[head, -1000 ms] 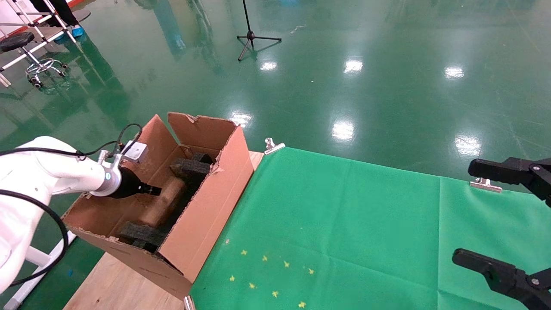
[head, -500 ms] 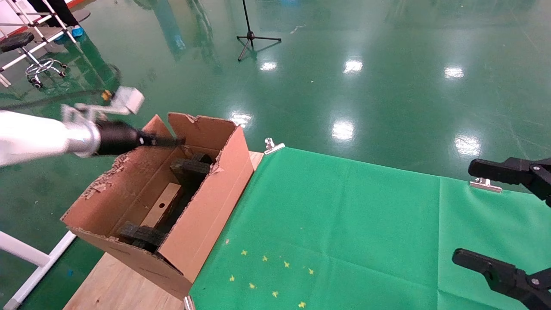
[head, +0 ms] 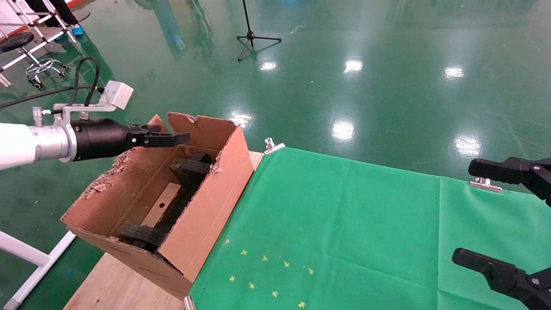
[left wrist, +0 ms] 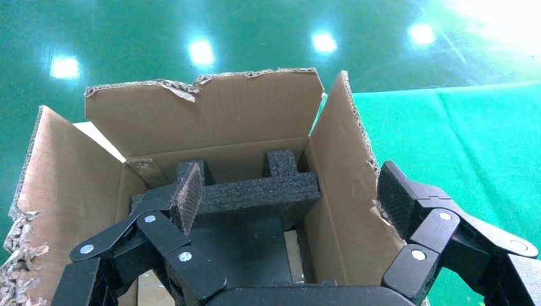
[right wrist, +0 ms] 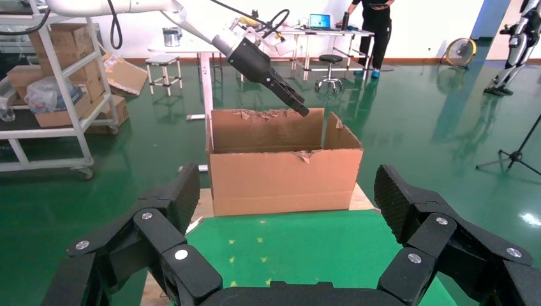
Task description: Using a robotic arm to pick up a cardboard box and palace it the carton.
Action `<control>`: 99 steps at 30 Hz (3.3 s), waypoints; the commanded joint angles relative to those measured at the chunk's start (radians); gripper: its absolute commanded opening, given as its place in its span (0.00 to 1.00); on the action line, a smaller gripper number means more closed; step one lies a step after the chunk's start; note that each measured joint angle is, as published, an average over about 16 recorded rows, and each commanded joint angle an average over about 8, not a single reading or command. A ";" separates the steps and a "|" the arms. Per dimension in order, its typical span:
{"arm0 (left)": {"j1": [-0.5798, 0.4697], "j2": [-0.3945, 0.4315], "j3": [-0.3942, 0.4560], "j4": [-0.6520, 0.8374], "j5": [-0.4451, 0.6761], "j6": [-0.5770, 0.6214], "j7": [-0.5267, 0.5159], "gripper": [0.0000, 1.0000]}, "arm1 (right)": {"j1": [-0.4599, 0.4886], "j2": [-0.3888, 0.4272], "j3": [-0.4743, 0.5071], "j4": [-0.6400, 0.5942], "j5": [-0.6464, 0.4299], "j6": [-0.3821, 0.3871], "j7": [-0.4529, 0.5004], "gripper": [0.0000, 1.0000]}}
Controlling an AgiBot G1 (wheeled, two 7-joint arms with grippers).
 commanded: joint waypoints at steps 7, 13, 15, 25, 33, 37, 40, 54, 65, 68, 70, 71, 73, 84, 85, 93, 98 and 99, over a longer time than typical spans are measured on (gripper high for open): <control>0.012 0.012 -0.017 0.004 0.000 0.017 0.010 1.00 | 0.000 0.000 0.000 0.000 0.000 0.000 0.000 1.00; 0.054 0.024 -0.079 -0.040 -0.024 0.062 0.046 1.00 | 0.000 0.000 0.000 0.000 0.000 0.000 0.000 1.00; 0.070 0.028 -0.103 -0.058 -0.034 0.080 0.060 1.00 | 0.000 0.000 0.000 0.000 0.000 0.000 0.000 1.00; 0.161 0.053 -0.237 -0.155 -0.086 0.178 0.138 1.00 | 0.000 0.000 0.000 0.000 0.000 0.000 0.000 1.00; 0.235 0.074 -0.345 -0.233 -0.128 0.258 0.200 1.00 | 0.000 0.000 0.000 0.000 0.000 0.000 0.000 1.00; 0.271 0.084 -0.399 -0.272 -0.149 0.298 0.232 1.00 | 0.000 0.000 0.000 0.000 0.000 0.000 0.000 1.00; 0.299 0.091 -0.440 -0.302 -0.165 0.328 0.256 1.00 | 0.000 0.000 0.000 0.000 0.000 0.000 0.000 1.00; 0.422 0.125 -0.621 -0.433 -0.236 0.461 0.360 1.00 | 0.000 0.000 0.000 0.000 0.000 0.000 0.000 1.00; 0.513 0.150 -0.755 -0.529 -0.288 0.559 0.438 1.00 | 0.000 0.000 0.000 0.000 0.000 0.000 0.000 1.00; 0.531 0.155 -0.781 -0.548 -0.298 0.578 0.453 1.00 | 0.000 0.000 0.000 0.000 0.000 0.000 0.000 1.00; 0.541 0.157 -0.796 -0.559 -0.304 0.589 0.460 1.00 | 0.000 0.000 0.000 0.000 0.000 0.000 0.000 1.00; 0.544 0.158 -0.800 -0.562 -0.306 0.592 0.462 1.00 | 0.000 0.000 0.000 0.000 0.000 0.000 0.000 1.00; 0.549 0.160 -0.807 -0.567 -0.309 0.597 0.464 1.00 | 0.000 0.000 0.000 0.000 0.000 0.000 0.000 1.00; 0.544 0.159 -0.800 -0.561 -0.308 0.592 0.461 1.00 | 0.000 0.000 0.000 0.000 0.000 0.000 0.000 1.00; 0.543 0.158 -0.799 -0.560 -0.308 0.591 0.461 1.00 | 0.000 0.000 0.000 0.000 0.000 0.000 0.000 1.00; 0.539 0.157 -0.793 -0.556 -0.304 0.586 0.458 1.00 | 0.000 0.000 0.000 0.000 0.000 0.000 0.000 1.00; 0.537 0.157 -0.790 -0.554 -0.303 0.584 0.457 1.00 | 0.000 0.000 0.000 0.000 0.000 0.000 0.000 1.00; 0.537 0.157 -0.790 -0.554 -0.303 0.584 0.457 1.00 | 0.000 0.000 0.000 0.000 0.000 0.000 0.000 1.00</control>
